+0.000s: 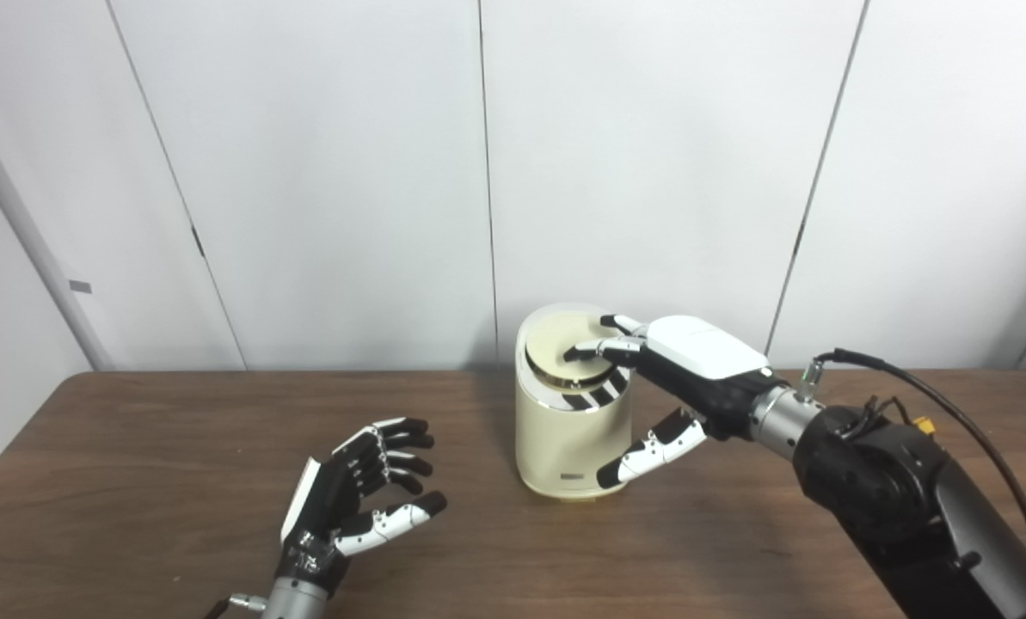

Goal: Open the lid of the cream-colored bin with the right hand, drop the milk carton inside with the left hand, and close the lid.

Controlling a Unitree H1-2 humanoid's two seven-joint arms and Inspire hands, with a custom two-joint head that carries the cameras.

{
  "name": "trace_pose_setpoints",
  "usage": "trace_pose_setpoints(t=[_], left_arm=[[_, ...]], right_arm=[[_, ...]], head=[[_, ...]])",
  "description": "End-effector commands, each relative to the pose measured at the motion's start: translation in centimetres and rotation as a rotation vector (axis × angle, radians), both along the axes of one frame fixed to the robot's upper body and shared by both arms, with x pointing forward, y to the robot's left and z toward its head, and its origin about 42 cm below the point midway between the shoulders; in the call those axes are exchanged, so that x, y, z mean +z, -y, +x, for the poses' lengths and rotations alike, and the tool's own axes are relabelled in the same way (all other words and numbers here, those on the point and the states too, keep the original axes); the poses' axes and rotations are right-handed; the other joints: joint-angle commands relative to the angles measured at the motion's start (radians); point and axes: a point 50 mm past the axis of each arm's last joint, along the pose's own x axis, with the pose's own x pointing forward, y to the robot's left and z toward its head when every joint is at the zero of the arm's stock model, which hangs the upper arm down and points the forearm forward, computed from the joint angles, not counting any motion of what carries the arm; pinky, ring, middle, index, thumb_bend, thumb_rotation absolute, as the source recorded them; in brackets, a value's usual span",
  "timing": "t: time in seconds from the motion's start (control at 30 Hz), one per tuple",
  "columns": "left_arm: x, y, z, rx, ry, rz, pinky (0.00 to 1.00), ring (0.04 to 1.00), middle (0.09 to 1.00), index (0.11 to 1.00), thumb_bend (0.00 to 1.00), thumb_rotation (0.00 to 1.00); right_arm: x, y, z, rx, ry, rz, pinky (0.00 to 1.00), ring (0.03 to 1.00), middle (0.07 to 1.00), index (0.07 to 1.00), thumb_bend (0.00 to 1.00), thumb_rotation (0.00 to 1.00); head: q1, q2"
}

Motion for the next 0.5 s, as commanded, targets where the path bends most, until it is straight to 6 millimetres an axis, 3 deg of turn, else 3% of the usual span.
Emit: trace_pose_setpoints(t=[0.0, 0.47], left_arm=[[-0.28, 0.32, -0.4, 0.005, 0.003, -0.019, 0.49, 0.585, 0.686, 0.727, 0.81, 0.19], [-0.08, 0.39, -0.47, 0.004, 0.009, -0.012, 0.48, 0.576, 0.681, 0.726, 0.8, 0.19]], right_arm=[[1.53, -0.25, 0.18, 0.016, 0.059, 0.0, 0.96, 0.99, 0.845, 0.854, 0.68, 0.46], [0.74, -0.47, 0.02, 0.031, 0.062, -0.041, 0.97, 0.995, 0.844, 0.859, 0.68, 0.45]], head=[[0.001, 0.001], [0.013, 0.014]])
